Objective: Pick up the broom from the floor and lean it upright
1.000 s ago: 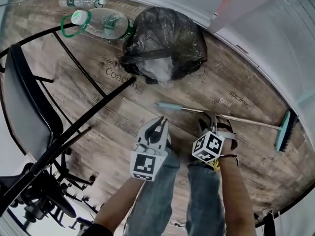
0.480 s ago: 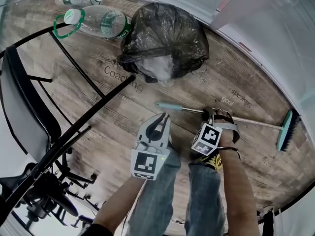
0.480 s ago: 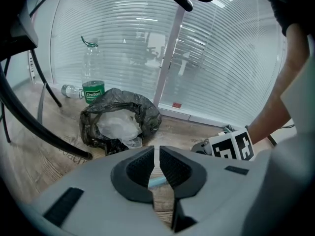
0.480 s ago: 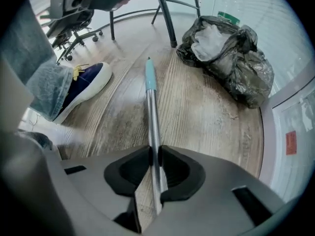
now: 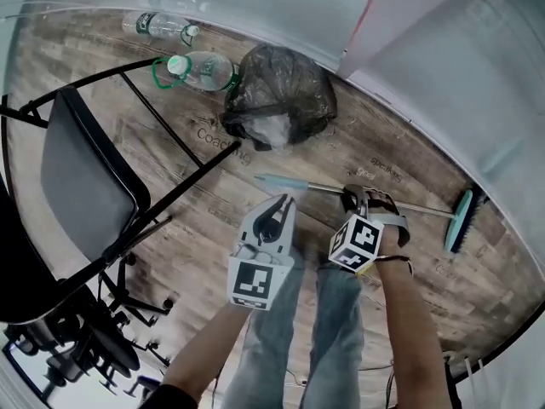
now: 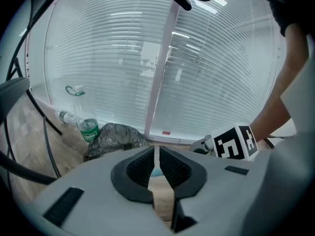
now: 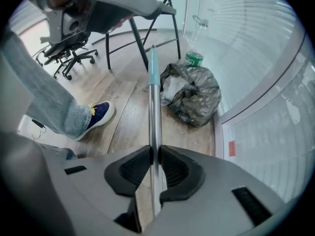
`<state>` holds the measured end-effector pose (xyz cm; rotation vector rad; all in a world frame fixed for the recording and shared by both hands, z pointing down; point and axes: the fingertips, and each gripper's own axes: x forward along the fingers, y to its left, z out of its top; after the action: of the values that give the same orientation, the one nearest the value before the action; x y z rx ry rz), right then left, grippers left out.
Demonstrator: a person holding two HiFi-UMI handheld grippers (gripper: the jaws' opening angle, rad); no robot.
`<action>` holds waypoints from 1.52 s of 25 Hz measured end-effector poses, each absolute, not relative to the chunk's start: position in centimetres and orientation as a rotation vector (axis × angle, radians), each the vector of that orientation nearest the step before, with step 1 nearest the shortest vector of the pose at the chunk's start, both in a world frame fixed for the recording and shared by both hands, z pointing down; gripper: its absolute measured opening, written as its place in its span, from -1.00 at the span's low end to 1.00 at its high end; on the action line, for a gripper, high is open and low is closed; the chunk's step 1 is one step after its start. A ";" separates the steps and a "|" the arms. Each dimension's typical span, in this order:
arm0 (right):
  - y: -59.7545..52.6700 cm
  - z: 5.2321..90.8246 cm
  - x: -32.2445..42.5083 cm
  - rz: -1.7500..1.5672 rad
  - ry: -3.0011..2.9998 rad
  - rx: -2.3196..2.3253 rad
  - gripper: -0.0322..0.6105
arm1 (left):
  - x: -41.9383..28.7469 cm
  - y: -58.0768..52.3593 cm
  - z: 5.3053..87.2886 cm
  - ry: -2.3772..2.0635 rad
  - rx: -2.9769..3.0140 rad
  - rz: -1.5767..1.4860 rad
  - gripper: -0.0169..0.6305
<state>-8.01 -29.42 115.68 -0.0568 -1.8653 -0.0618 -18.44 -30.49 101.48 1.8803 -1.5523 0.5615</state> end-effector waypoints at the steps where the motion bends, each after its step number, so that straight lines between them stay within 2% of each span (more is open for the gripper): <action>1: -30.3 113.7 -7.9 -0.059 -1.878 -0.039 -0.66 | -18.1 -31.3 99.6 -1.557 1.890 0.551 -0.88; 18: -39.4 85.5 -1.0 0.038 -2.069 0.306 -0.65 | -8.1 -39.4 73.2 -1.451 2.202 0.521 -0.88; 38: -44.1 66.6 8.8 0.285 -2.239 0.837 -0.64 | 0.1 -41.0 60.4 -1.258 2.395 0.542 -0.88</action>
<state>8.85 -44.09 66.62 0.8373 -2.2389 0.2853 0.15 -41.00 60.44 2.3945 -1.2585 0.5425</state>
